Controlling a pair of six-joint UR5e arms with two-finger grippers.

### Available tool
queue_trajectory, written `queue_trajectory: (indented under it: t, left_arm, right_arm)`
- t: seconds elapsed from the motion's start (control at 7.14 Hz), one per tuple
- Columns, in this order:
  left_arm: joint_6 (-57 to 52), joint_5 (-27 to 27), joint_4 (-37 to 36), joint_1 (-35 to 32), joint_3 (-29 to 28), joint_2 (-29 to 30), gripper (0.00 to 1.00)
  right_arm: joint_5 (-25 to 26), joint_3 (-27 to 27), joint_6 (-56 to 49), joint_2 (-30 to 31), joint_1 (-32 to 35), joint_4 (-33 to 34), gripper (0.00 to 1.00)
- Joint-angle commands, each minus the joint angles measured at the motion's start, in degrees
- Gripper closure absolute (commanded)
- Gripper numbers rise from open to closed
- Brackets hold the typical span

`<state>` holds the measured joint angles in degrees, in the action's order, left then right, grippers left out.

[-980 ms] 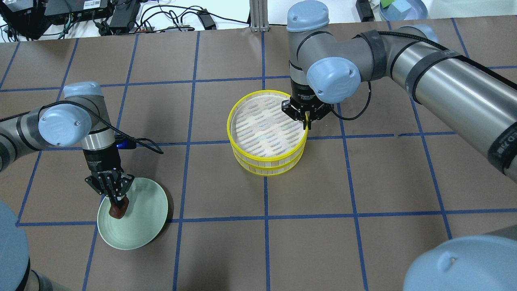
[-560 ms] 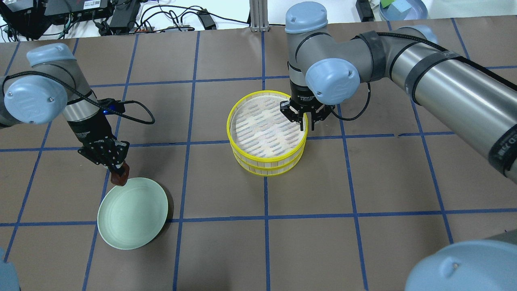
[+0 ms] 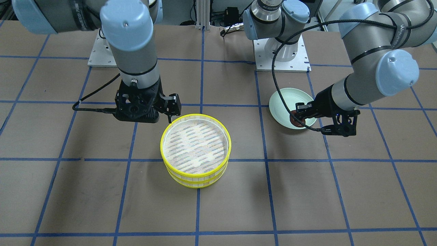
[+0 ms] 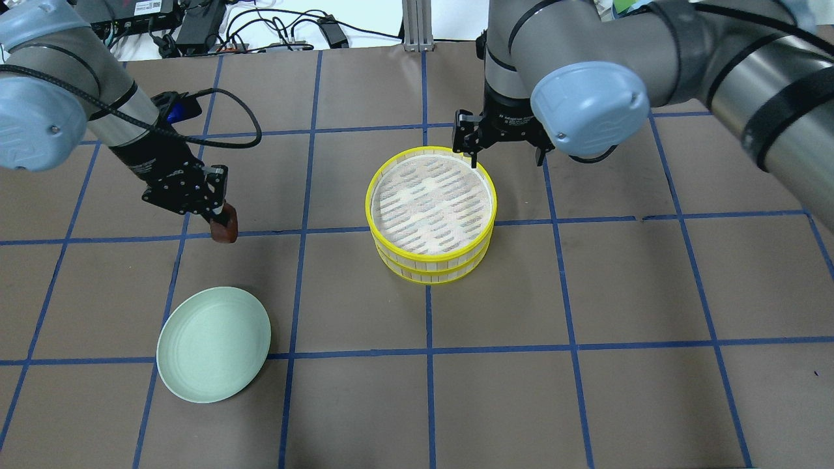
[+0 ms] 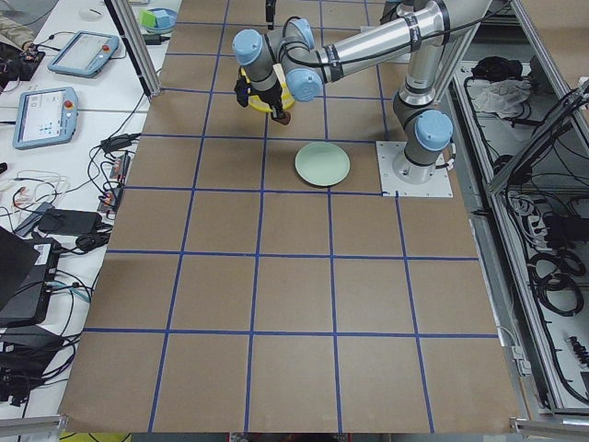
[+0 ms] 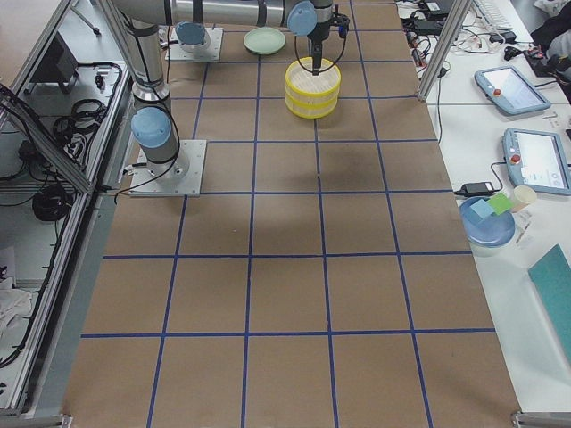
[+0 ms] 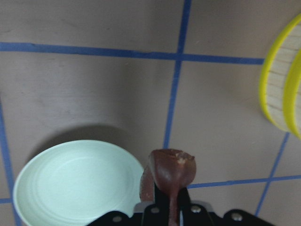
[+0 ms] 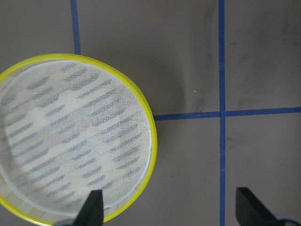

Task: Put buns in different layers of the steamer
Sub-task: 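Carry the brown bun over the steamer while right gripper releases the rim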

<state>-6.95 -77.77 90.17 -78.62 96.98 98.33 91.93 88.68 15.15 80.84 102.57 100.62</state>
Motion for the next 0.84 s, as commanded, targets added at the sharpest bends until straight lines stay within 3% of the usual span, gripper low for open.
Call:
queue_trajectory:
  t: [0.0, 0.28, 0.42, 0.7]
  left_arm:
    - [10.25, 10.15, -6.62, -6.34, -0.74, -0.24, 1.00]
    - [19.47, 18.31, -14.36, -11.02, -0.39, 1.24, 1.00]
    - [20.47, 22.70, -17.28, -11.55, -0.30, 2.29, 1.00]
    - [20.92, 25.21, -20.36, -13.74, -0.04, 4.75, 1.00]
  right_arm:
    - [-0.26, -0.53, -0.82, 8.42, -1.40, -5.06, 0.00]
    - [0.44, -0.35, -1.26, 11.61, -3.67, -12.16, 0.01]
    - [-0.25, -0.35, -4.92, 11.62, -6.48, -12.63, 0.01]
    - [-0.35, -0.27, -7.77, 11.79, -7.65, -12.03, 0.00]
